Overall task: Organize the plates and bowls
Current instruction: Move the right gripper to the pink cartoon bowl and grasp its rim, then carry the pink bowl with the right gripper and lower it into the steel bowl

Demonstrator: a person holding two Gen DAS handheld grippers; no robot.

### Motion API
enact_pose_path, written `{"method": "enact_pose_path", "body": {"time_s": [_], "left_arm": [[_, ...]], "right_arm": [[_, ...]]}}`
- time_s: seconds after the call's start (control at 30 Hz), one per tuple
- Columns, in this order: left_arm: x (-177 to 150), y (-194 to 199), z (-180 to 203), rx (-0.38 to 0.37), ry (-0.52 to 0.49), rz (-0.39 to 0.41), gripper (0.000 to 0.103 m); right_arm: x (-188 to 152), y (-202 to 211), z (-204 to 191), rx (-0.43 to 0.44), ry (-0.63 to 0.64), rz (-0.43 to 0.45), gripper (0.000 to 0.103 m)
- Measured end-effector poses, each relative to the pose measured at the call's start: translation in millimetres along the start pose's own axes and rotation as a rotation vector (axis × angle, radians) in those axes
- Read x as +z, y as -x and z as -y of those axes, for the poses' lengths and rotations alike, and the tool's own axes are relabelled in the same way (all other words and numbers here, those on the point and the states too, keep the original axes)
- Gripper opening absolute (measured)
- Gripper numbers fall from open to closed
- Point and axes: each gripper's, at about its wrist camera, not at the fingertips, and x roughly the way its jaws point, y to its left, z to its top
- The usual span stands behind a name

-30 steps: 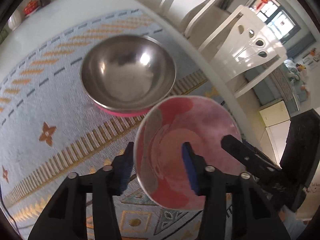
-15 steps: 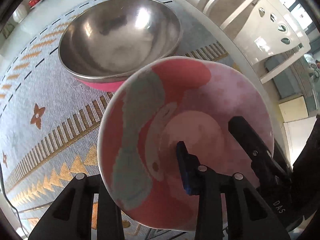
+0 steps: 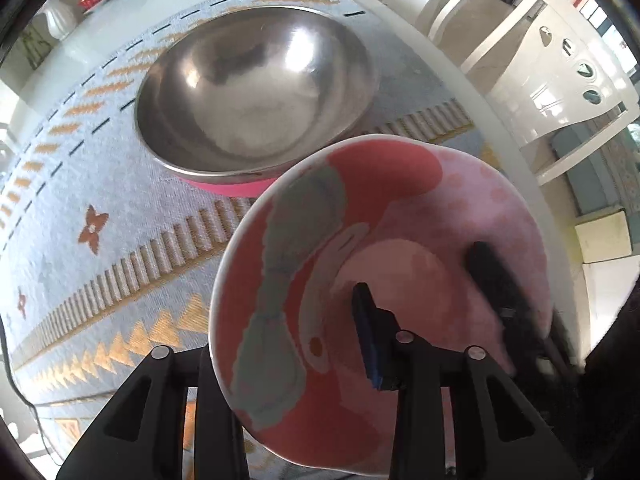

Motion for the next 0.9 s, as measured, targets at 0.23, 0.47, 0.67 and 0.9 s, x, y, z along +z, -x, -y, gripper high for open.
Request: {"method": "enact_pose_path", "body": {"time_s": [0.23,0.47,0.67,0.9], "left_arm": [[-11.5,15.5,27.6,-0.063,-0.073,0.045,0.025],[-38.0,39.4,28.6,-0.094,-0.1,0.11,0.025],[-77.3,67.5,8.5,-0.194,-0.076,0.138,0.025],[-135.4,112.9,-35.4,-0.278,-0.05,0.246,0.025]], "right_arm": [[0.1,-4.8,4.8,-0.069,-0.025,-0.027,0.022],[-8.2,15.8,-7.5,-0.123,0.108,-0.026,0.022],[-21.2,50.9,-38.2,-0.151,0.233,-0.035,0.022],[-53.2,91.7,-92.9,-0.17,0.33,-0.016,0.022]]}}
